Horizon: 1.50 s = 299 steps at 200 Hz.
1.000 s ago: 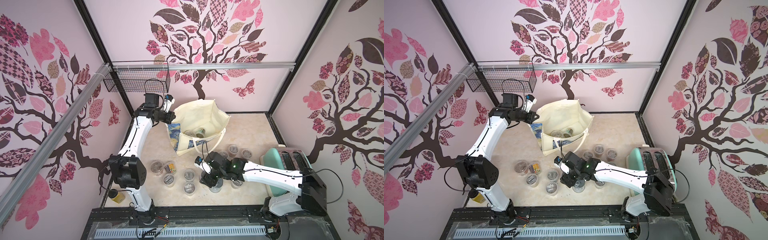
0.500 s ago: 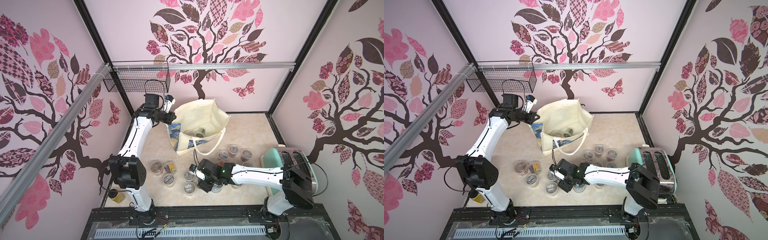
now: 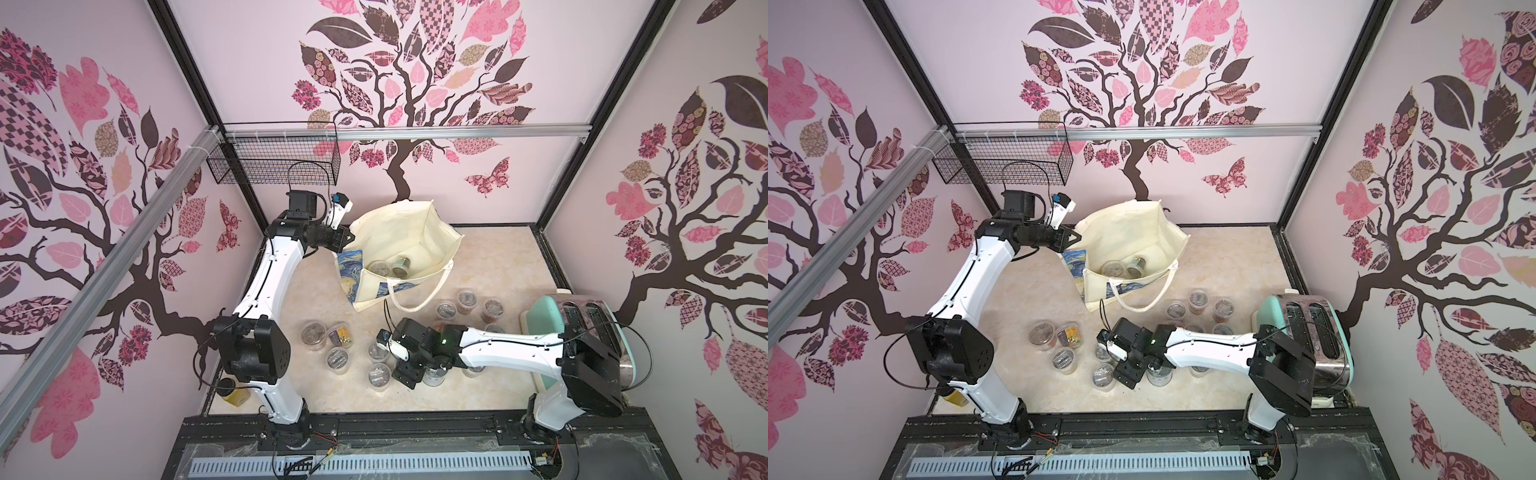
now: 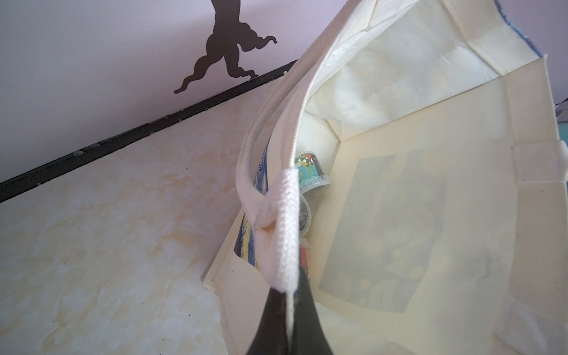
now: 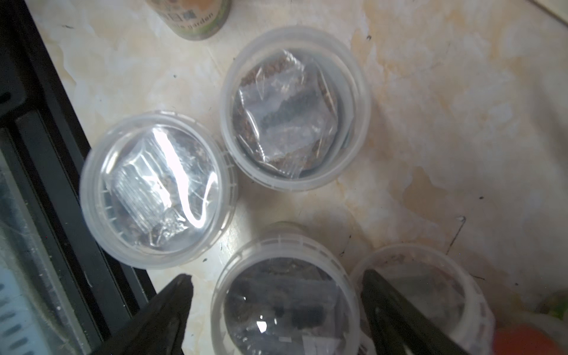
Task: Take out the seed jars from the canvas bag
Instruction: Place the seed jar at the center of the board, then adjust the canvas bag at the center of the board.
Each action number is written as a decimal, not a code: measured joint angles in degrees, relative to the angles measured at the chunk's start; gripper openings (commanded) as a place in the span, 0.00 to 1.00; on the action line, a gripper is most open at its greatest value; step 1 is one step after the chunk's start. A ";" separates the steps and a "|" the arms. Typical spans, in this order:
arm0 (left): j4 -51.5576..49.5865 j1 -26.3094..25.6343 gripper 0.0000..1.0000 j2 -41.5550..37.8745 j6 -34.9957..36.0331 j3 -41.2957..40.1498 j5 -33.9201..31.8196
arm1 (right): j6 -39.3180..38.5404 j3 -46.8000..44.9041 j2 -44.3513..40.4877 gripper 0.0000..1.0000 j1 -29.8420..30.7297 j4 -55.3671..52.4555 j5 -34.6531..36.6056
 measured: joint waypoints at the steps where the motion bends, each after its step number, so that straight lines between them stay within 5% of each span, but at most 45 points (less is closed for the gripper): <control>1: 0.00 0.00 0.00 -0.02 0.04 -0.07 0.04 | 0.02 0.07 -0.07 0.90 0.00 0.00 -0.04; 84: -0.44 0.09 0.00 -3.82 4.83 -4.61 4.13 | -2.78 6.19 -15.32 0.97 -0.31 1.73 1.99; 122: -2.43 0.07 0.00 -6.67 9.70 -7.65 8.46 | 2.12 11.04 -16.17 0.99 -5.22 4.50 4.98; 221: -6.32 -1.77 0.00 -11.13 20.46 -13.00 10.51 | 21.14 12.28 -5.51 1.00 -15.37 10.69 13.46; 299: -10.43 -5.35 0.00 -11.91 24.39 -13.00 9.03 | 23.82 3.13 2.01 0.99 -16.04 16.83 12.39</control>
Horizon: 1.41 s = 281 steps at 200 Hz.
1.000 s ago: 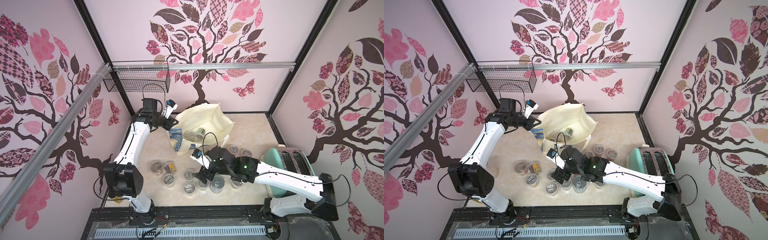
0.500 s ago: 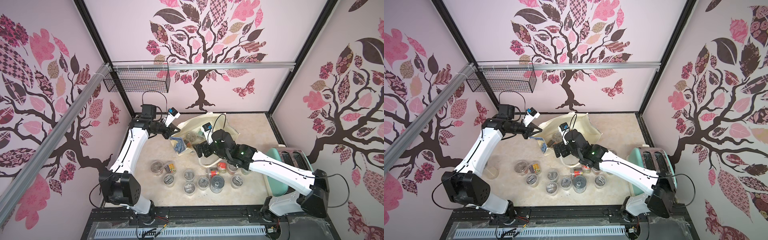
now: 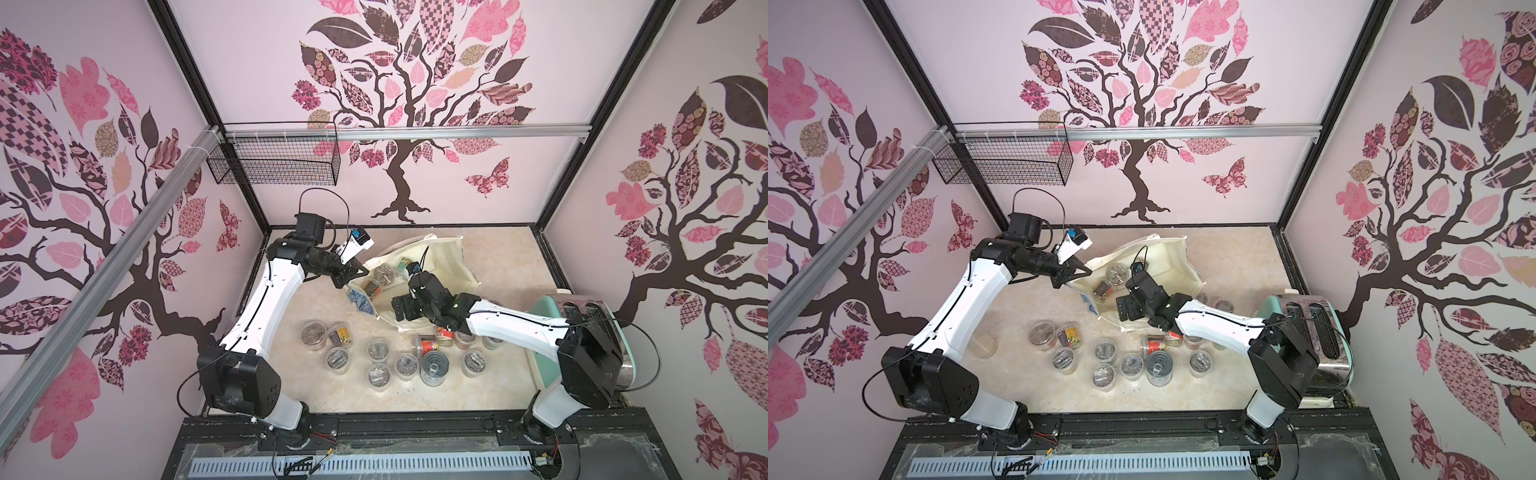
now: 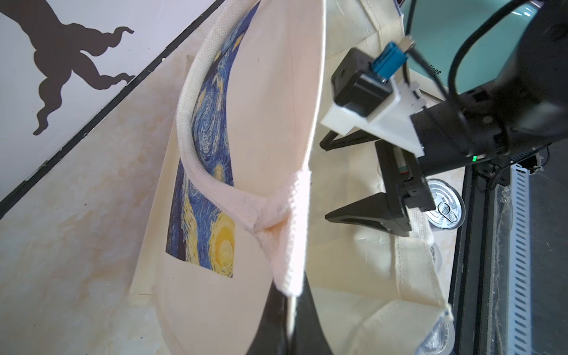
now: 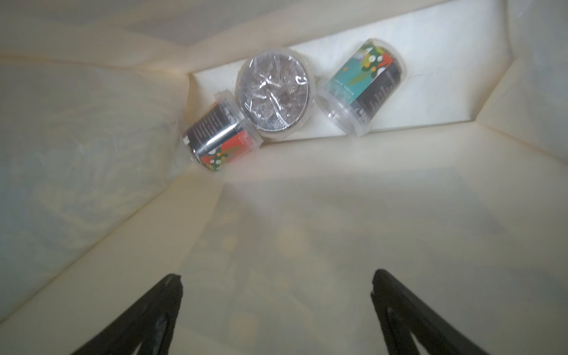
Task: Take out the seed jars from the canvas bag
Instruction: Adjust the canvas bag at the center of the board.
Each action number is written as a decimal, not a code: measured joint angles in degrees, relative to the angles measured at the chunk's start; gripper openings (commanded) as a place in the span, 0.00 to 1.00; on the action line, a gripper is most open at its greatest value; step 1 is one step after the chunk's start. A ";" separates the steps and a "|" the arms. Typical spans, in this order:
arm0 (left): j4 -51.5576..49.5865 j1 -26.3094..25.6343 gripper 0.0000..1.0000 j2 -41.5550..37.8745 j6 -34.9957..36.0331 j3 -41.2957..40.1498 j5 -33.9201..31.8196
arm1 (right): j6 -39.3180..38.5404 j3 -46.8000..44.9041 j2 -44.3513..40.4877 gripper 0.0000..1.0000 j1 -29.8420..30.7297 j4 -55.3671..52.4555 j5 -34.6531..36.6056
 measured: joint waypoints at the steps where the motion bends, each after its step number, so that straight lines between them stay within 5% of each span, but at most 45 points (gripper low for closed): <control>1: -0.02 -0.02 0.00 0.00 0.02 0.00 0.00 | 0.00 -0.13 0.02 0.99 0.00 0.00 0.02; 67: -0.07 -0.35 0.00 0.00 0.70 0.00 -0.48 | -1.01 4.59 3.82 1.00 -2.34 1.03 3.13; 127: -0.09 -0.35 0.00 0.00 1.11 0.04 -0.46 | -11.50 5.33 9.60 0.99 -5.27 8.79 3.61; 207: -0.33 -0.35 0.00 0.35 -0.02 1.22 0.37 | 25.86 9.31 14.12 0.95 -9.81 12.37 -3.10; 281: -0.94 -0.35 0.00 0.39 -0.15 1.22 0.90 | 37.05 14.91 20.41 0.94 -9.79 10.23 5.49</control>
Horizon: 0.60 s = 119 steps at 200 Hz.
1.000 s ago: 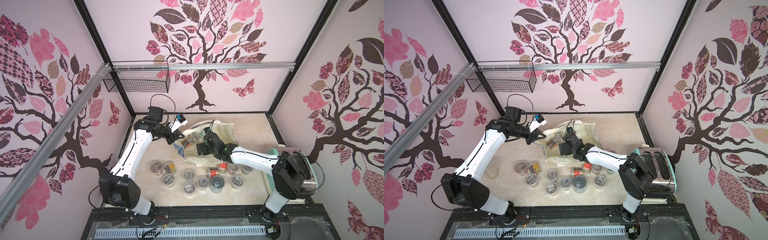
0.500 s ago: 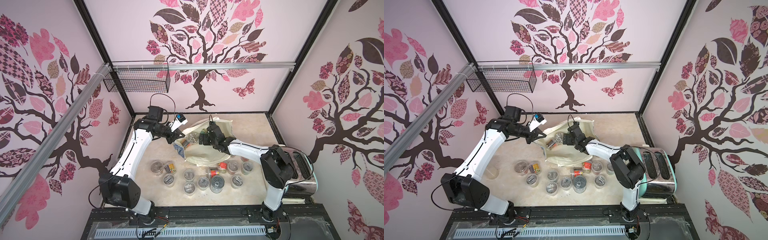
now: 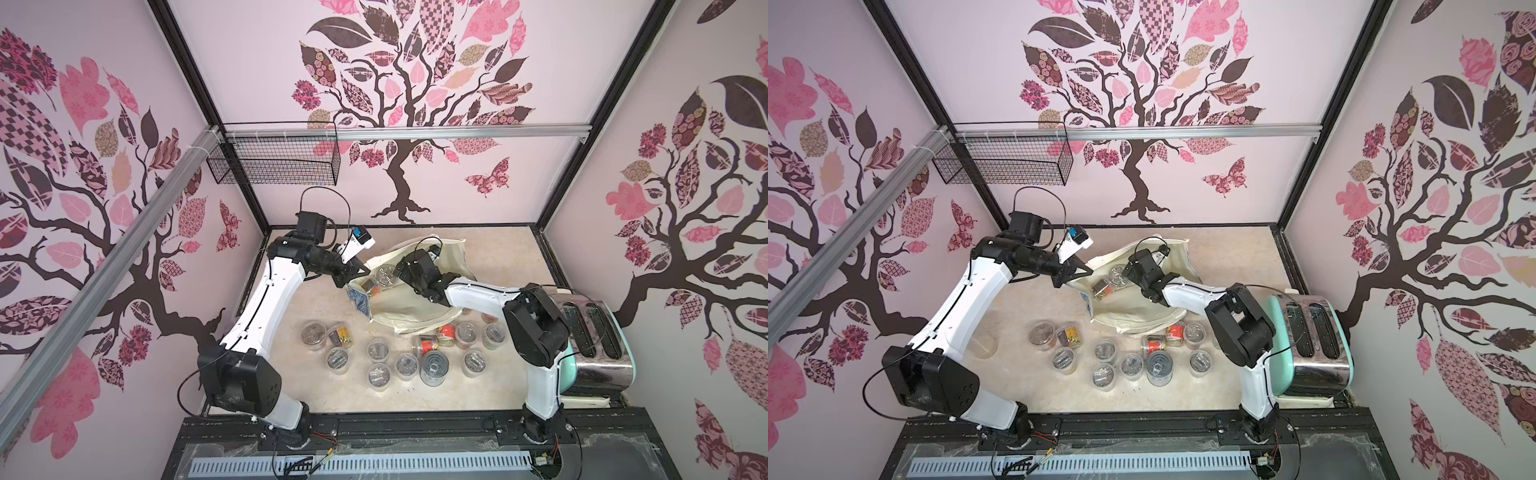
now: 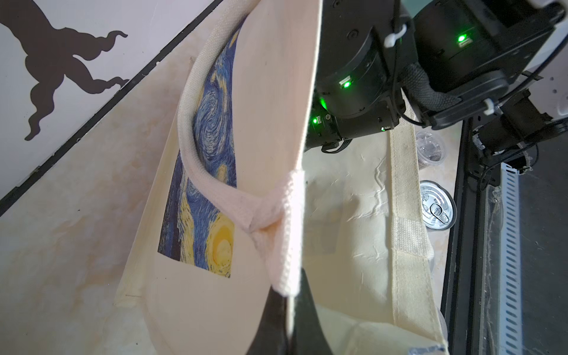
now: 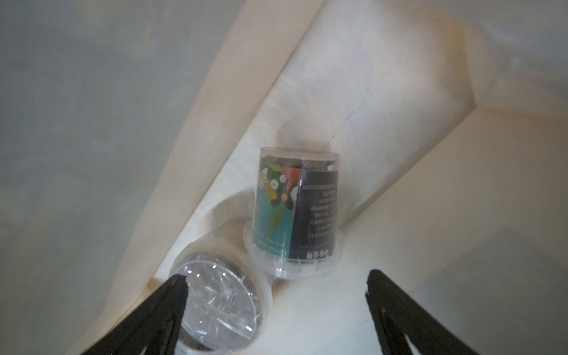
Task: Take out the seed jars from the canvas bag
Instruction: Adjust the canvas bag at the center of the board, then pick up the seed jar from the canvas bag.
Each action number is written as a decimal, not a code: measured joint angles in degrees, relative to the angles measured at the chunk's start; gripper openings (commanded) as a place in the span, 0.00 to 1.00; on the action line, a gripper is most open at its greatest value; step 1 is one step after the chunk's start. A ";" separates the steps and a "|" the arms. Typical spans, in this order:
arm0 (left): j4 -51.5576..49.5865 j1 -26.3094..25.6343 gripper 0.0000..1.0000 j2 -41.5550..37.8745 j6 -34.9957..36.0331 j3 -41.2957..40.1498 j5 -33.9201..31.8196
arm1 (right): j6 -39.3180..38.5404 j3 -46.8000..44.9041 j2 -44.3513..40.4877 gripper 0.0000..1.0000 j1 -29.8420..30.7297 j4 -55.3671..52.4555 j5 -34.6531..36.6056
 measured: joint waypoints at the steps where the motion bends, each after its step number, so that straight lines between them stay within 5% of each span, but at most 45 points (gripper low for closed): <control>1: 0.00 0.00 0.00 0.00 0.00 0.00 0.00 | 0.09 0.00 0.11 0.94 0.00 0.02 0.17; 119: -0.61 0.00 0.00 0.37 0.11 0.07 0.24 | 0.07 6.78 11.04 0.92 -3.56 2.84 -2.25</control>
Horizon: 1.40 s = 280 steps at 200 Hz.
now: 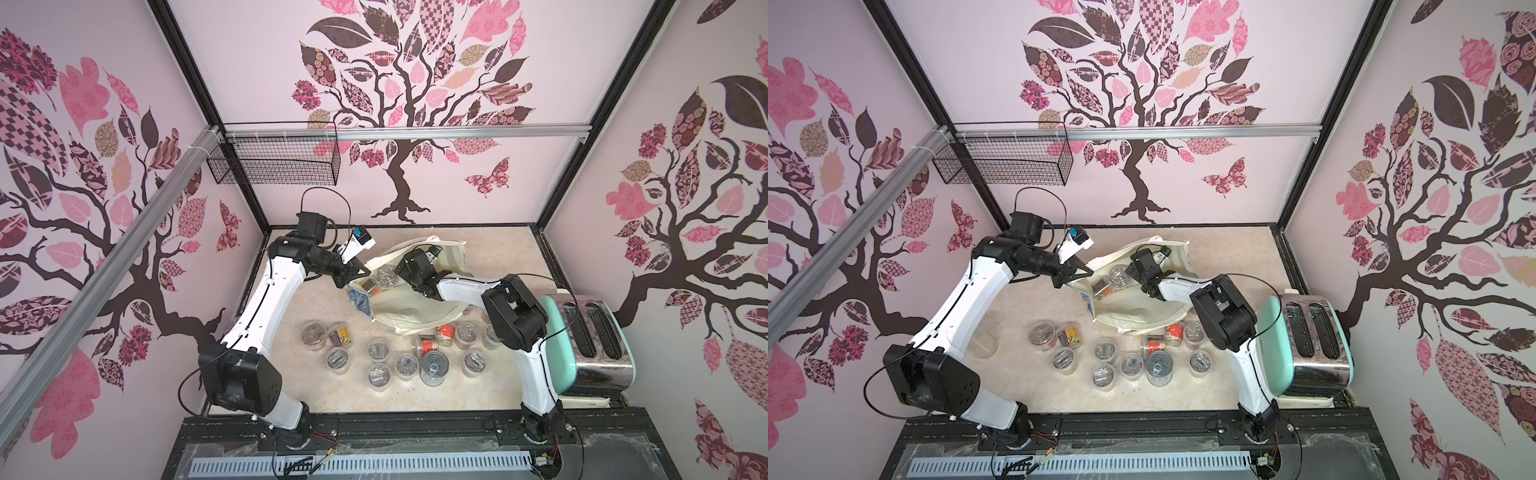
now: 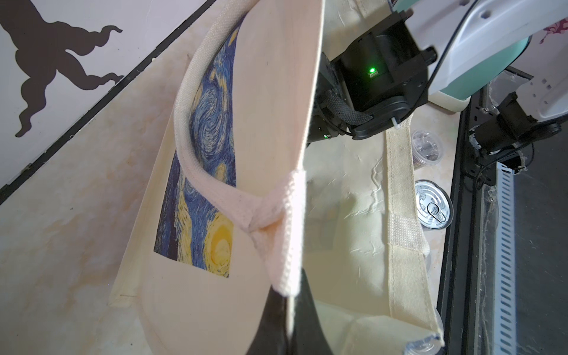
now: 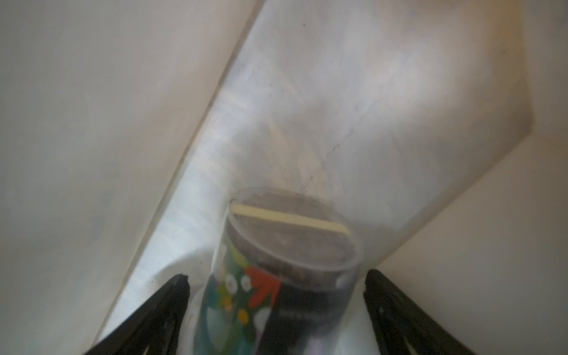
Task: Take out the seed jars from the canvas bag
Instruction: Pick up the seed jar from the canvas bag.
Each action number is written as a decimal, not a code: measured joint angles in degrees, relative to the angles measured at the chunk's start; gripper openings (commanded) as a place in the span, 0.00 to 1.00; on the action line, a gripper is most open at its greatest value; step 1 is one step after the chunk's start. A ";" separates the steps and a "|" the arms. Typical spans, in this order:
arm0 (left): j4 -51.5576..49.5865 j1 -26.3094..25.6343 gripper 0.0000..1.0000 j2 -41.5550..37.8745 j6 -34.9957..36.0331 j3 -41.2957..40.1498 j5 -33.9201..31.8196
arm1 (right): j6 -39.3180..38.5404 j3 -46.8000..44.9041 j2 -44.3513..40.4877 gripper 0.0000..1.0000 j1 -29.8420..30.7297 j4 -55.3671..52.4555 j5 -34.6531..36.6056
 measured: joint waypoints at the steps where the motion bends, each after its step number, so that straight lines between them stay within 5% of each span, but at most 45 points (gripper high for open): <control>1: 0.00 0.00 0.00 0.00 0.00 0.00 0.00 | 0.00 0.02 0.04 0.92 -0.04 0.00 -0.04; 50: -0.28 0.00 0.00 0.15 -0.15 0.63 -0.02 | 2.29 0.61 0.74 0.92 -1.29 0.81 -2.82; 122: -0.26 0.04 0.00 0.15 -0.15 0.63 -0.02 | 5.51 1.73 1.75 0.78 -1.77 1.01 -5.86; 158: -0.28 0.13 0.00 0.15 -0.15 0.63 -0.02 | 4.42 -1.55 1.11 0.69 -1.86 4.57 -7.02; 280: 2.51 2.93 0.00 0.15 -3.06 0.63 -0.31 | -6.05 -11.89 -12.46 0.64 -2.12 2.56 -17.49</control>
